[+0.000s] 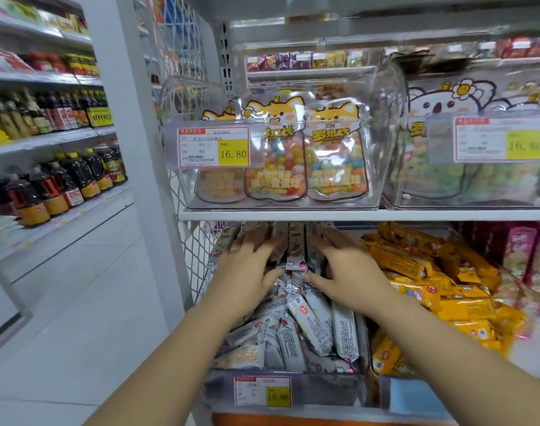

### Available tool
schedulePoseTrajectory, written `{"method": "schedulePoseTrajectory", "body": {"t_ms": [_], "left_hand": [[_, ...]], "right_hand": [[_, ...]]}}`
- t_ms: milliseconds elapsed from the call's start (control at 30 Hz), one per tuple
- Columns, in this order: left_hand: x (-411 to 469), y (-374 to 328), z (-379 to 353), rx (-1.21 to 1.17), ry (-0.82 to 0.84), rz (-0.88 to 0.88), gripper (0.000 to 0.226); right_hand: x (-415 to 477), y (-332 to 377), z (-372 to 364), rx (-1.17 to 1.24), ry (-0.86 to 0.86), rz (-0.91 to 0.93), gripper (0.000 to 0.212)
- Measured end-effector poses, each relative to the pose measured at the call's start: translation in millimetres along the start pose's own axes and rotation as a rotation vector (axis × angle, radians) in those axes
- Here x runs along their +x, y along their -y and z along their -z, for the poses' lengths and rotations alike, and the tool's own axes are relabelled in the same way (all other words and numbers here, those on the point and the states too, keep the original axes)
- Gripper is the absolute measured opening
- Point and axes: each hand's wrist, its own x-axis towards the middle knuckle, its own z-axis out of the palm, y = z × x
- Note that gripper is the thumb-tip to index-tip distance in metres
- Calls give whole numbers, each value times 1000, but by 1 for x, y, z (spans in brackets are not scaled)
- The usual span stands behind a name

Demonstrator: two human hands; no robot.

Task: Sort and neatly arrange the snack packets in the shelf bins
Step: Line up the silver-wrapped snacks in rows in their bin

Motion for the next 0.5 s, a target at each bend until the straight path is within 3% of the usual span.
{"method": "schedulePoseTrajectory", "body": {"t_ms": [67, 133, 300, 500], "left_hand": [[-22, 1, 9, -137, 17, 1, 47], [-42, 3, 13, -244, 140, -13, 44], [-59, 7, 10, -217, 735, -32, 68], [-55, 13, 2, -259, 819, 54, 94]], "right_hand": [[-18, 4, 6, 17, -63, -9, 58], [-35, 6, 7, -37, -62, -24, 50], [-51, 9, 4, -219, 127, -104, 58], [-52, 18, 13, -100, 133, -104, 63]]}}
